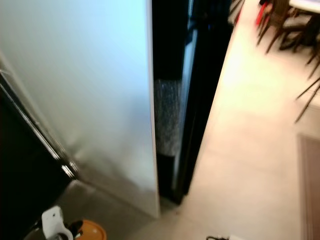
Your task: Restocking fridge
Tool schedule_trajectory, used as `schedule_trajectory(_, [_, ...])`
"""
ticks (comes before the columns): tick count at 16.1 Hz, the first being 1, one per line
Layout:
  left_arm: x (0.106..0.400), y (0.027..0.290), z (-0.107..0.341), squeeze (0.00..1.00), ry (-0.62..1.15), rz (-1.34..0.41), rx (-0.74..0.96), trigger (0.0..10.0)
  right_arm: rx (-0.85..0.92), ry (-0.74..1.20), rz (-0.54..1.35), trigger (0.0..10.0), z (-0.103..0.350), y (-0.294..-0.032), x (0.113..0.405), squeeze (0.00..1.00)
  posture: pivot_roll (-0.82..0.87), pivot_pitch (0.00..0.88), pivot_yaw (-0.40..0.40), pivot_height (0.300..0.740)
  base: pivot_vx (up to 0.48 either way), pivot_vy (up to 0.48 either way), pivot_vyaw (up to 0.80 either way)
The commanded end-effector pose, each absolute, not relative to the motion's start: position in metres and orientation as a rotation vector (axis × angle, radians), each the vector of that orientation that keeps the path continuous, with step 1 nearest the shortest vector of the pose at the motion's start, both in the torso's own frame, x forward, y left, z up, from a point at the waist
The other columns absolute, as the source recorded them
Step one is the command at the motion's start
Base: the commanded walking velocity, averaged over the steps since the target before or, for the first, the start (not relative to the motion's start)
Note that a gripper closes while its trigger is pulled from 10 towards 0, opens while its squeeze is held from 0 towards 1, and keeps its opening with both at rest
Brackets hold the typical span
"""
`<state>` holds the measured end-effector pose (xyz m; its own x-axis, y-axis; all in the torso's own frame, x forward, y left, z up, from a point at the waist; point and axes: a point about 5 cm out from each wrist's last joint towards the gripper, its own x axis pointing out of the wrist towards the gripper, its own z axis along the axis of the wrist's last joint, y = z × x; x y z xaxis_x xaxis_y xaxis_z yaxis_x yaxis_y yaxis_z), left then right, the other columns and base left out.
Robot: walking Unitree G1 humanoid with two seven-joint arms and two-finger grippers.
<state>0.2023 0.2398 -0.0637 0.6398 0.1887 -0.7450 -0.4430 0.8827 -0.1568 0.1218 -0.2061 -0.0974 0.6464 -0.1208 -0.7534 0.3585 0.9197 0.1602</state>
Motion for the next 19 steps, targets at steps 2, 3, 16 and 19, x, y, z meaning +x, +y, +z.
schedule_trajectory(2, [0.203,0.245,-0.062,0.0,0.81,0.362,-0.316,10.0,0.33,0.787,-0.326,10.0,-0.096,-0.204,0.121,0.0,-0.09,0.008,0.099,0.74,0.0,0.0,0.0])
schedule_trajectory(3, [0.203,0.247,-0.061,0.0,0.808,0.367,-0.313,10.0,0.331,0.776,-0.329,10.0,-0.096,-0.201,0.122,0.0,-0.1,0.011,0.098,0.74,0.0,0.0,0.0])
schedule_trajectory(16, [0.167,0.205,-0.089,0.0,0.882,0.401,-0.441,10.0,0.196,0.403,-0.328,10.0,-0.061,-0.261,0.119,0.0,-0.05,0.0,-0.073,0.74,0.0,0.0,0.0])
schedule_trajectory(19, [0.169,0.223,-0.084,0.0,0.844,0.426,-0.416,10.0,0.199,0.362,-0.287,10.0,-0.061,-0.246,0.121,0.0,-0.05,0.0,-0.051,0.74,0.0,0.0,0.0])
